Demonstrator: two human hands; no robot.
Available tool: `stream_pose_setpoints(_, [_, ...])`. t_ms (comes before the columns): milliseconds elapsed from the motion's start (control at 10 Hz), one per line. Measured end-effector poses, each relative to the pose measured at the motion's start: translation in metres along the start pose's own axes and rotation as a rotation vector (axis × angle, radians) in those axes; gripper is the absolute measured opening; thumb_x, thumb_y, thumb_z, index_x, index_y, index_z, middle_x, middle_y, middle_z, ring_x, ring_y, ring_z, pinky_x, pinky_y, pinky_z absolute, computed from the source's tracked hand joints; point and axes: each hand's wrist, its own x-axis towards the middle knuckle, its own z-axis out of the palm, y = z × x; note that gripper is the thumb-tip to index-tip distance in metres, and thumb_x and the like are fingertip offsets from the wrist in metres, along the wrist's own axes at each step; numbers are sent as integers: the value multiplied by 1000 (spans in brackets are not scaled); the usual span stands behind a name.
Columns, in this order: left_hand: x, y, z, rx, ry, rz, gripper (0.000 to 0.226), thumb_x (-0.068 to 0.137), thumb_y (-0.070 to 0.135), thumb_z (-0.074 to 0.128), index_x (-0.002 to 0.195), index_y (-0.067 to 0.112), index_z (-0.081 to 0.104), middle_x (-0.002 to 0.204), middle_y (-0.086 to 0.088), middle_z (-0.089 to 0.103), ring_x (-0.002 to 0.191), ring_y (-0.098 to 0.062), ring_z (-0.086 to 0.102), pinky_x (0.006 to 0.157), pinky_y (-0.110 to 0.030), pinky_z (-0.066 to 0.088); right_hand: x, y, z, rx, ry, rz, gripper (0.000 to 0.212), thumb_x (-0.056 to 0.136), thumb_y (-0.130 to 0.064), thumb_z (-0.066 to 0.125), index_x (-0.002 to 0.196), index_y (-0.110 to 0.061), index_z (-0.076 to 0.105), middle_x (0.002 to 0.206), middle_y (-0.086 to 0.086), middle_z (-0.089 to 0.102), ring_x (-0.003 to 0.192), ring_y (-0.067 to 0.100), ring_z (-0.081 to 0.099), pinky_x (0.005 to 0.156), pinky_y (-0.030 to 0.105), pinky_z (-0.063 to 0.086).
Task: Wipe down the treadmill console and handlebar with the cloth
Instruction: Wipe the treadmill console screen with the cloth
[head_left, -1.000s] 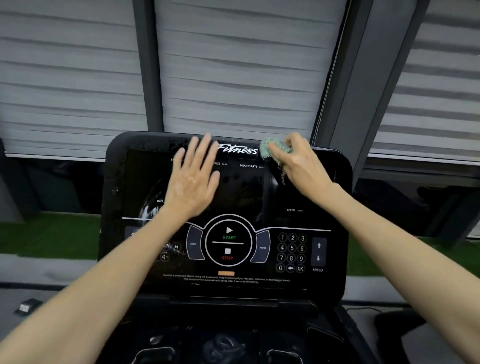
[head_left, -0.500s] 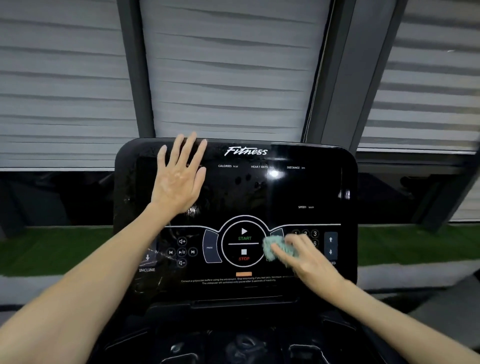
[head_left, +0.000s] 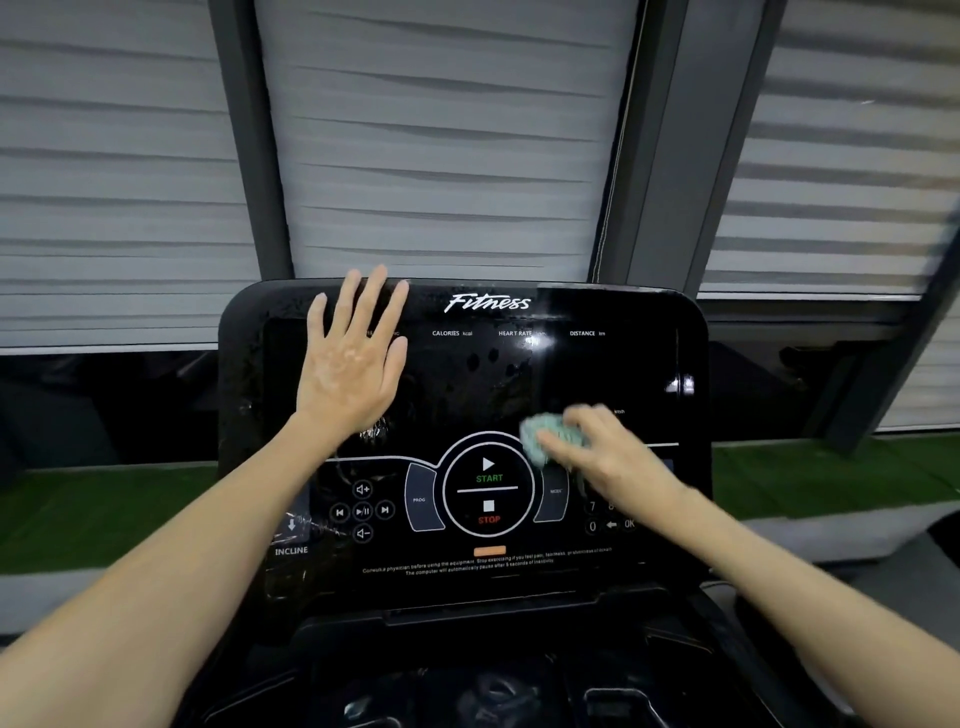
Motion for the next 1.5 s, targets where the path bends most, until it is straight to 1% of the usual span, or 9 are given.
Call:
stream_pose_setpoints(100, [0, 1, 0, 3, 5, -8, 58, 101, 35, 30, 155, 15, 23, 162, -12, 20, 149, -33, 18, 115, -55, 18, 54, 30, -22, -49, 94, 75, 52, 73, 16, 68, 120, -8, 62, 101, 25, 55, 75, 34, 51, 54, 38, 49])
stream_pose_setpoints(400, [0, 1, 0, 17, 3, -11, 57, 103, 34, 29, 156, 16, 21, 162, -12, 19, 149, -32, 16, 115, -55, 17, 89, 35, -31, -129, 168, 132, 50, 73, 20, 60, 117, -3, 62, 101, 27, 54, 77, 37, 51, 59, 44, 51])
stream_pose_setpoints(600, [0, 0, 2, 27, 5, -8, 57, 103, 34, 28, 156, 16, 19, 163, -11, 18, 149, -32, 15, 116, -54, 16, 15, -15, 8, -17, 54, 33, 59, 68, 18, 65, 121, -5, 58, 103, 22, 54, 79, 30, 50, 58, 40, 51])
stream_pose_setpoints(800, [0, 0, 0, 28, 5, -4, 57, 103, 35, 28, 156, 16, 20, 162, -12, 18, 149, -32, 16, 115, -54, 17, -63, -62, 30, 76, -244, -80, 74, 60, 0, 81, 126, -17, 53, 107, 5, 41, 88, 15, 36, 55, 24, 52])
stream_pose_setpoints(900, [0, 0, 0, 27, 4, -7, 57, 103, 35, 28, 156, 16, 20, 163, -11, 18, 149, -32, 16, 115, -54, 17, -71, -66, 27, 58, -295, -118, 76, 57, -6, 86, 124, -19, 52, 106, 4, 41, 85, 15, 37, 49, 19, 47])
stream_pose_setpoints(1100, [-1, 0, 1, 13, 10, -3, 57, 103, 34, 29, 156, 16, 19, 163, -11, 17, 149, -32, 15, 116, -54, 16, -34, -41, 16, 34, -172, -83, 68, 66, 0, 80, 125, -19, 51, 106, 8, 43, 85, 19, 41, 49, 28, 51])
stream_pose_setpoints(1200, [-1, 0, 1, 16, 12, -4, 57, 103, 34, 29, 156, 16, 19, 163, -11, 17, 150, -32, 15, 116, -54, 16, 17, -13, 0, 9, -52, 8, 51, 72, 8, 71, 117, -13, 57, 100, 17, 50, 77, 27, 47, 49, 42, 50])
stream_pose_setpoints(1300, [-1, 1, 0, 12, 11, -5, 57, 103, 34, 28, 156, 16, 20, 163, -11, 17, 149, -32, 15, 115, -54, 16, 74, 19, -22, -68, 56, 70, 41, 75, 12, 67, 111, -7, 65, 96, 23, 53, 73, 32, 50, 50, 44, 50])
stream_pose_setpoints(1500, [-1, 1, 0, 10, 11, -7, 57, 103, 34, 29, 156, 16, 21, 163, -11, 18, 149, -32, 15, 115, -55, 17, 136, 46, -43, -138, 199, 168, 47, 75, 18, 61, 116, -5, 65, 92, 27, 54, 72, 36, 53, 55, 41, 50])
